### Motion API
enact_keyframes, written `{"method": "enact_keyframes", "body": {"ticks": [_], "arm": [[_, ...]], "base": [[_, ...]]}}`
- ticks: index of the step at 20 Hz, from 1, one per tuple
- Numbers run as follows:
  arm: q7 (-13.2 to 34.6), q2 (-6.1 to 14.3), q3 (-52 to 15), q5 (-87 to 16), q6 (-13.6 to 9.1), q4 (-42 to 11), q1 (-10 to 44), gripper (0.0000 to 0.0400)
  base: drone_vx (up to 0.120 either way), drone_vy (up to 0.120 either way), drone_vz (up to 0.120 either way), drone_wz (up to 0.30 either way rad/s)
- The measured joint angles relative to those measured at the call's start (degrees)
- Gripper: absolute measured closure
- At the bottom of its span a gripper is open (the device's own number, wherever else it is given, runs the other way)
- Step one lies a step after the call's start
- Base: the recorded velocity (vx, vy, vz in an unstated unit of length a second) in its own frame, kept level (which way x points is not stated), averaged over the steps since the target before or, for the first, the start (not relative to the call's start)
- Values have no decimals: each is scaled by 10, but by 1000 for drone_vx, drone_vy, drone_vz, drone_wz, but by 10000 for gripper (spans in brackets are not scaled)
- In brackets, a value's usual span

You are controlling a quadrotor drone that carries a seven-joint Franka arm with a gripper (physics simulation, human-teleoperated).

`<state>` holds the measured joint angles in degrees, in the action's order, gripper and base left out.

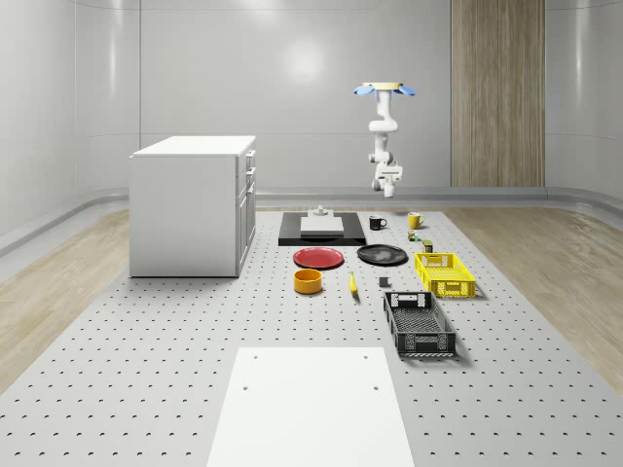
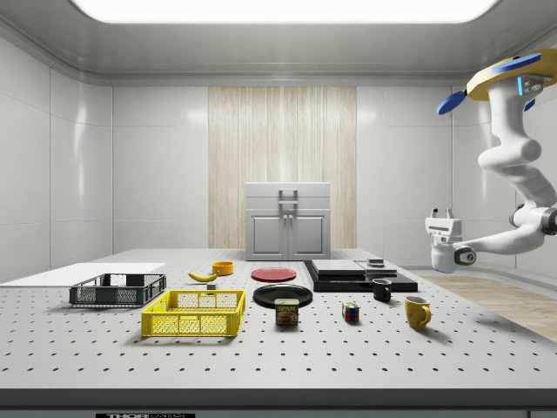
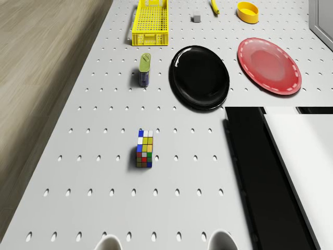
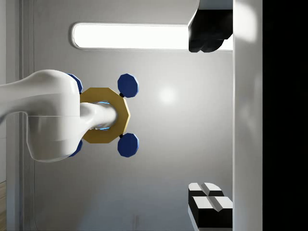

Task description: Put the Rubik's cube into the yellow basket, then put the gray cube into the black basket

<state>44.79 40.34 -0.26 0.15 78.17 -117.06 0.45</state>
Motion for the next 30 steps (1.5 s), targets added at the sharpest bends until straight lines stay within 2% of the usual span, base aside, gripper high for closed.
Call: {"method": "enact_keyframes", "body": {"ticks": [11,30], "arm": [[0,3,-1,-1,4,-3,1,0],[4,9,-27,-36,13,-9,9,0]], "base": [[120,120,0,0],[120,2,0,0]]}}
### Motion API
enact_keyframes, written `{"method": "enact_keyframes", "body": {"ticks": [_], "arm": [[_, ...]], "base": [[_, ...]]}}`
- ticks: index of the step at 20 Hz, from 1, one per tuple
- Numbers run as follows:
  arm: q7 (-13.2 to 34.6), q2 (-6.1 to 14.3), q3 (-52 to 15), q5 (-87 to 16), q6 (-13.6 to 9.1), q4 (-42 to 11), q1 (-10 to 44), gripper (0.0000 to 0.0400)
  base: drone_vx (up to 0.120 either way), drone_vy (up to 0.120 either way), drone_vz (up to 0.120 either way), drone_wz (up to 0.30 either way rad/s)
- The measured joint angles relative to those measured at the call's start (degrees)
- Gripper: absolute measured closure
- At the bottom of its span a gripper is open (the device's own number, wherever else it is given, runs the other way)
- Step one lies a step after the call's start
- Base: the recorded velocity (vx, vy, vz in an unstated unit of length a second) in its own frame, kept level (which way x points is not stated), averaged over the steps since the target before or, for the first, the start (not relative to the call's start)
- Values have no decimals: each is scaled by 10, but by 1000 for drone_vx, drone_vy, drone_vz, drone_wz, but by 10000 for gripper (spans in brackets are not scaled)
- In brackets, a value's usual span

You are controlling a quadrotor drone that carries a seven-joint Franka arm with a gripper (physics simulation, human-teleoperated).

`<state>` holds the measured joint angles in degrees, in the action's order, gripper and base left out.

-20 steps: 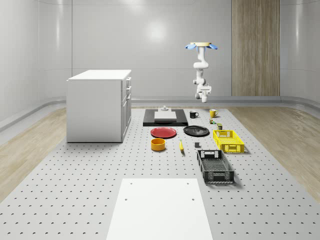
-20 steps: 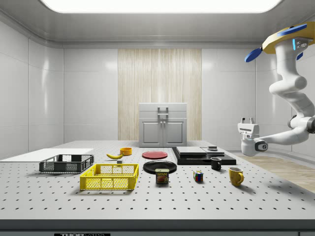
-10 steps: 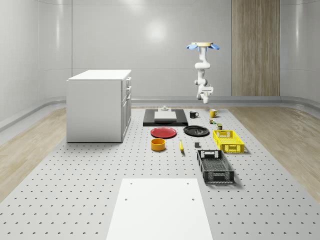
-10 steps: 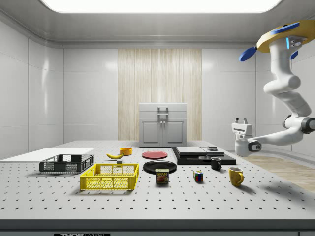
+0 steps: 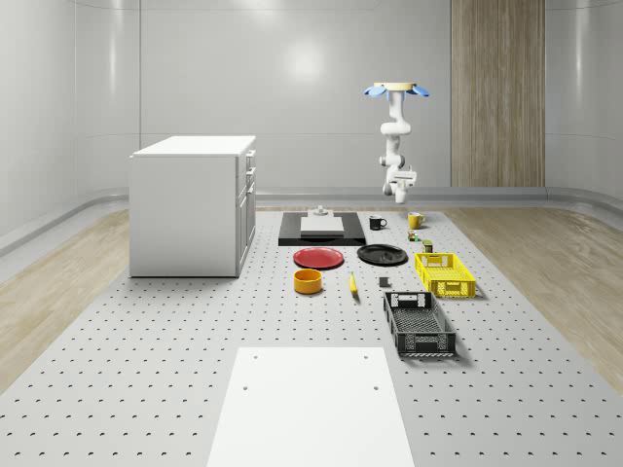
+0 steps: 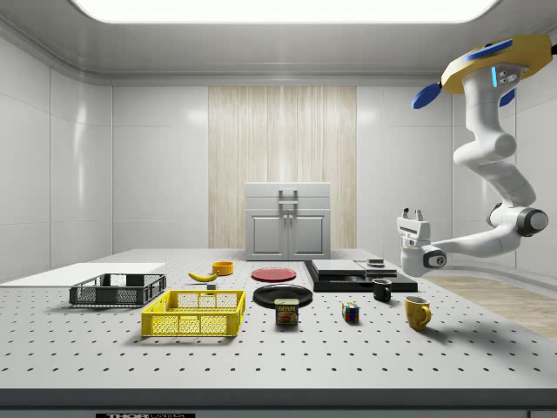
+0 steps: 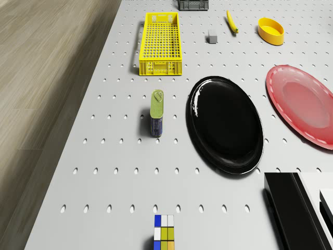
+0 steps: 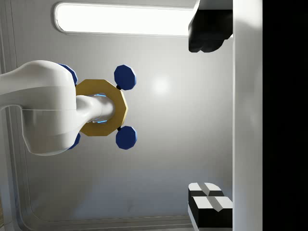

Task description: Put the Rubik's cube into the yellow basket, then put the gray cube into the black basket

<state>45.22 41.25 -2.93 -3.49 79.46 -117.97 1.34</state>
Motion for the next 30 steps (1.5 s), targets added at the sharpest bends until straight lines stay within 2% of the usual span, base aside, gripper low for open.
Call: {"method": "enact_keyframes", "body": {"ticks": [7,12,15,19,21,24,27,30], "arm": [[11,4,-59,-83,4,-11,18,0],[34,14,-162,-232,12,-50,52,0],[62,28,-259,-381,19,-112,88,0],[134,59,-405,-634,22,-252,163,0],[184,76,-469,-761,10,-325,215,0],[260,99,-546,-913,-25,-404,308,0],[323,121,-599,-1009,-66,-447,396,0],[368,141,-634,-1061,-97,-466,463,0]], "base": [[120,0,0,0],[120,0,0,0],[120,0,0,0],[120,0,-40,0],[120,0,-120,0],[120,0,-120,0],[120,0,-120,0],[120,0,-120,0]]}}
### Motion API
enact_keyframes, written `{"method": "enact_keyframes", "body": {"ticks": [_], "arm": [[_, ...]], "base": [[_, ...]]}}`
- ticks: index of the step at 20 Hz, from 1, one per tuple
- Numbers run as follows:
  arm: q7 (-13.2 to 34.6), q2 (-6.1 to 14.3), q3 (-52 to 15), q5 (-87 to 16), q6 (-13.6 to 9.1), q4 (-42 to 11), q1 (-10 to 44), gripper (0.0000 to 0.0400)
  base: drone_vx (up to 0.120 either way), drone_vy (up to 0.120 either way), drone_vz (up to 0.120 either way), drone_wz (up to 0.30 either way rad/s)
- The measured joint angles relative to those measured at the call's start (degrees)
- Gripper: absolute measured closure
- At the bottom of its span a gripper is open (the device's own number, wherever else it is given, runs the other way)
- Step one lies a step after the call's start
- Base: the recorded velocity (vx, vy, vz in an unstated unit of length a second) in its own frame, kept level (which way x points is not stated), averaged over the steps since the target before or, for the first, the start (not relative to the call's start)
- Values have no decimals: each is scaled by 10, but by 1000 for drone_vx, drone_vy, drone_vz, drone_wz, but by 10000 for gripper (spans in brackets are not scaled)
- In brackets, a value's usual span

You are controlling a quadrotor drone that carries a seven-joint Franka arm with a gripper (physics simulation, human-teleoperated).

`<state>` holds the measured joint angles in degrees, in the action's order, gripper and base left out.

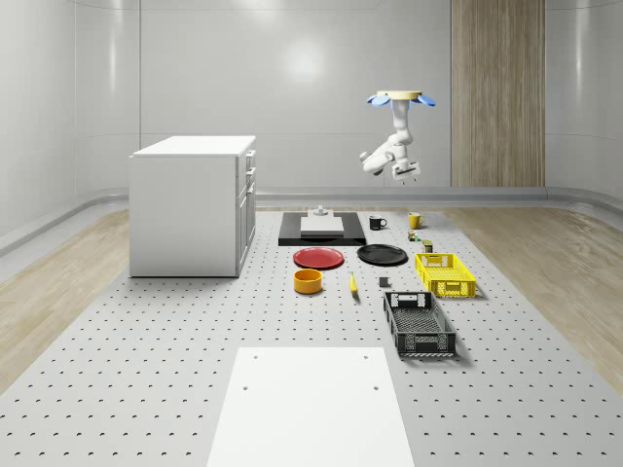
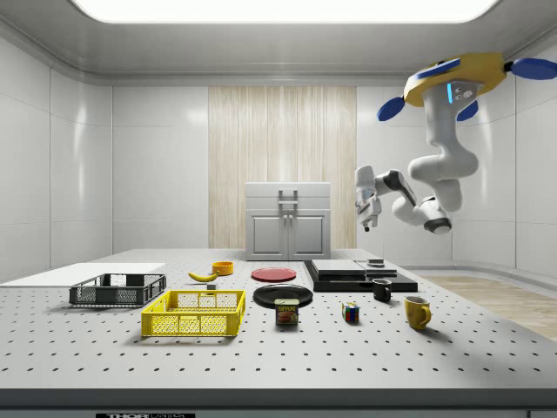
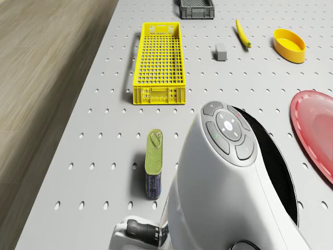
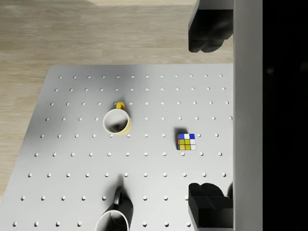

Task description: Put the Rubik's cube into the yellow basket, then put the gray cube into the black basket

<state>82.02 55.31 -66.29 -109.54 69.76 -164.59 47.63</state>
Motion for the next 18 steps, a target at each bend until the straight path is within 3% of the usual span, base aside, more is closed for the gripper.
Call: {"method": "enact_keyframes", "body": {"ticks": [7,13,18], "arm": [[55,35,-40,-39,-29,-12,83,0],[75,58,-55,-40,-27,-13,111,0],[84,75,-64,-34,-17,-13,123,0]], "base": [[120,0,-120,0],[113,0,-120,0],[0,0,-120,0]]}}
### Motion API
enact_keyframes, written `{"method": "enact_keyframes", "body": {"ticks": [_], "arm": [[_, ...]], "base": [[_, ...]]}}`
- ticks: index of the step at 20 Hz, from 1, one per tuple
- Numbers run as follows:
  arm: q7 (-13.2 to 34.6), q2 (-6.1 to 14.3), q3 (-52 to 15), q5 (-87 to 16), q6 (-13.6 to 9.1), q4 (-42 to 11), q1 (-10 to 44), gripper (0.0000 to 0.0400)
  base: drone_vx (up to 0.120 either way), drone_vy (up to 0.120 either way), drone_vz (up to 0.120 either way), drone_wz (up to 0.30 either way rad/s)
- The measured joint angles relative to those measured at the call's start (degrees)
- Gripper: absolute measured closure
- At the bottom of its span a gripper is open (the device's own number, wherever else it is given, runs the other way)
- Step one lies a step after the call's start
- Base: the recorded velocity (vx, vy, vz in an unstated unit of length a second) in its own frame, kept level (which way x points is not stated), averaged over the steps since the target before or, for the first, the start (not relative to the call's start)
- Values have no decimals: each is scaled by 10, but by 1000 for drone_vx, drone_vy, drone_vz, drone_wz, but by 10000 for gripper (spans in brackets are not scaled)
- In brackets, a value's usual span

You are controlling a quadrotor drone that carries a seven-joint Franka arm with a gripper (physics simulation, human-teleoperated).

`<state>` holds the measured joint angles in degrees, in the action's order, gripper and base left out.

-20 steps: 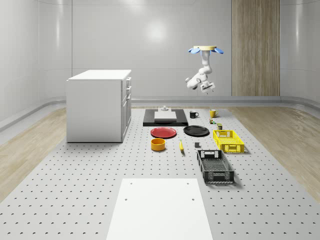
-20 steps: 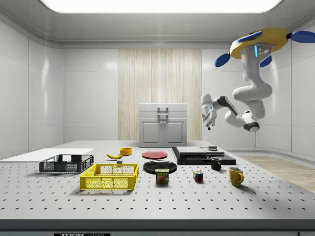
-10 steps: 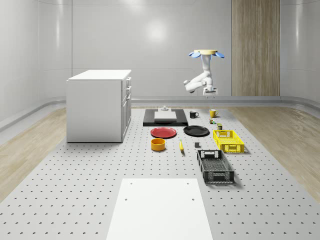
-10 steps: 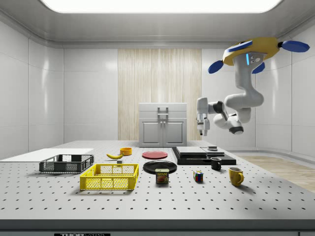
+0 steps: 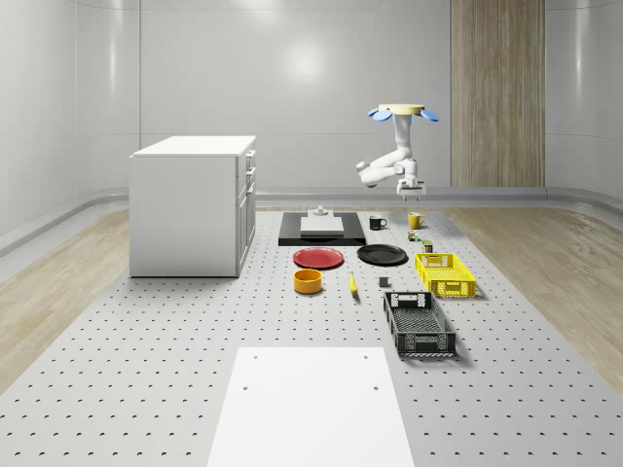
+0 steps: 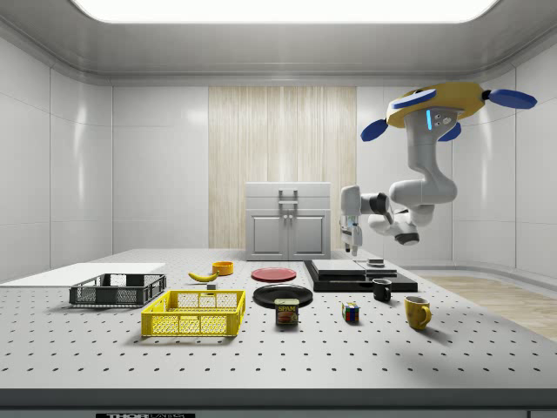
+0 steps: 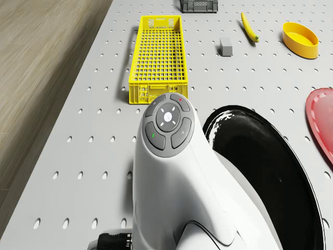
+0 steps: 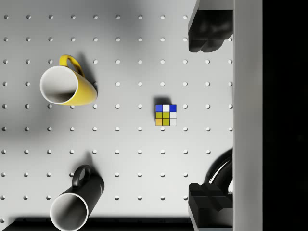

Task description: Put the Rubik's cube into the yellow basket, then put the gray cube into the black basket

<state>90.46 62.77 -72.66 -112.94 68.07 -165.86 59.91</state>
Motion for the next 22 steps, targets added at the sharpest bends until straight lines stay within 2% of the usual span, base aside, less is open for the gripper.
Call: {"method": "enact_keyframes", "body": {"ticks": [22], "arm": [[23,64,-22,32,55,4,26,0]], "base": [[0,0,-120,0]]}}
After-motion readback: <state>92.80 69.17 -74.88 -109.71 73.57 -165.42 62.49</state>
